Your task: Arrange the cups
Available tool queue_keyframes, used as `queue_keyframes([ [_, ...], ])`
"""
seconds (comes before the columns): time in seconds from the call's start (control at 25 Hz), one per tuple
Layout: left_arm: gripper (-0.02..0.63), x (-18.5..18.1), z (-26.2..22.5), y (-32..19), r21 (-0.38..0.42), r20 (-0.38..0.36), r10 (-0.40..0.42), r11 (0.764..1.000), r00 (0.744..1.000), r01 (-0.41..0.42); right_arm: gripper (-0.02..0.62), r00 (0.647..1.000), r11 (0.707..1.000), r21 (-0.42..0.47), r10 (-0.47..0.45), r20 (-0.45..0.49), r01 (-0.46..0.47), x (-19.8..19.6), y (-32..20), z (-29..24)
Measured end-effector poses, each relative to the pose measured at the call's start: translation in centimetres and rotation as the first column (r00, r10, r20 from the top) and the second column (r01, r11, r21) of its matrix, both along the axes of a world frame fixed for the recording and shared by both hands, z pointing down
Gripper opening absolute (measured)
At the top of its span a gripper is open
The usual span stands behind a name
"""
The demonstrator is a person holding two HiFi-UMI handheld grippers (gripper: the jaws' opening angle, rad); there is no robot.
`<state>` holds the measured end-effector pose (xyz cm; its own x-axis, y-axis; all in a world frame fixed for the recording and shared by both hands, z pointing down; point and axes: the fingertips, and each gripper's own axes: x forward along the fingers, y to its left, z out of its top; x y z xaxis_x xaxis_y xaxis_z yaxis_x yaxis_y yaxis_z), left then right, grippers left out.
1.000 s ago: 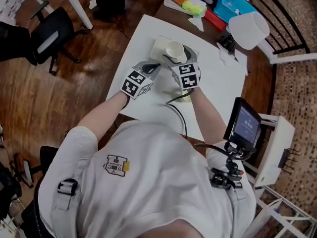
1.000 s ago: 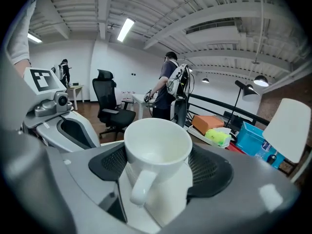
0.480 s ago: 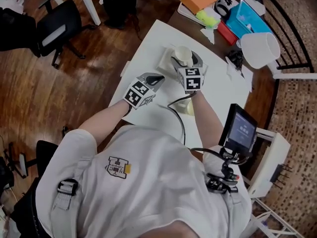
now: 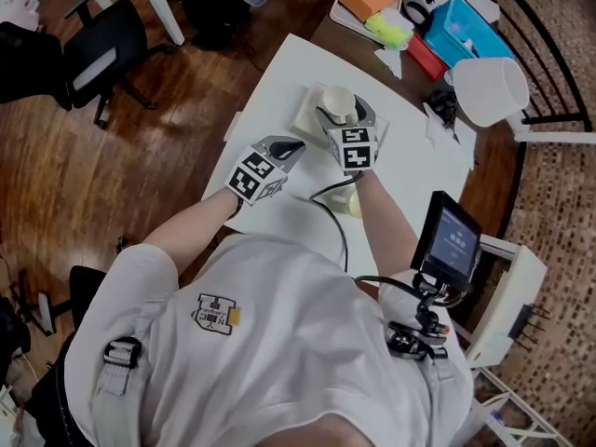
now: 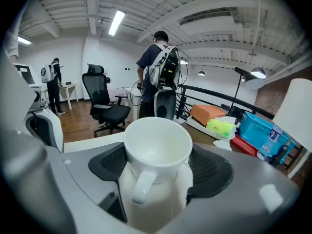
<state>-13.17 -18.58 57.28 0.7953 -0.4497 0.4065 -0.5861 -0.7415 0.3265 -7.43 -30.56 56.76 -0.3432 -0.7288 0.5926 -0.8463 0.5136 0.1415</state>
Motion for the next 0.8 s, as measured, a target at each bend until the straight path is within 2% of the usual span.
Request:
queue_keyframes([
  [0.68, 0.000, 0.2, 1.4, 0.6, -0.031, 0.027, 0.003, 1.000, 1.000, -0.002, 0.393, 1.000, 0.997, 0.073, -0.018, 0.023, 0.017, 0.0, -0.3, 0.0],
  [0.8, 0.000, 0.2, 1.5, 0.9, -0.034, 0.032, 0.000, 0.999, 0.999, 0.001, 0.396, 1.000, 0.999, 0.039, -0.024, 0.009, 0.024, 0.2, -0.2, 1.0],
])
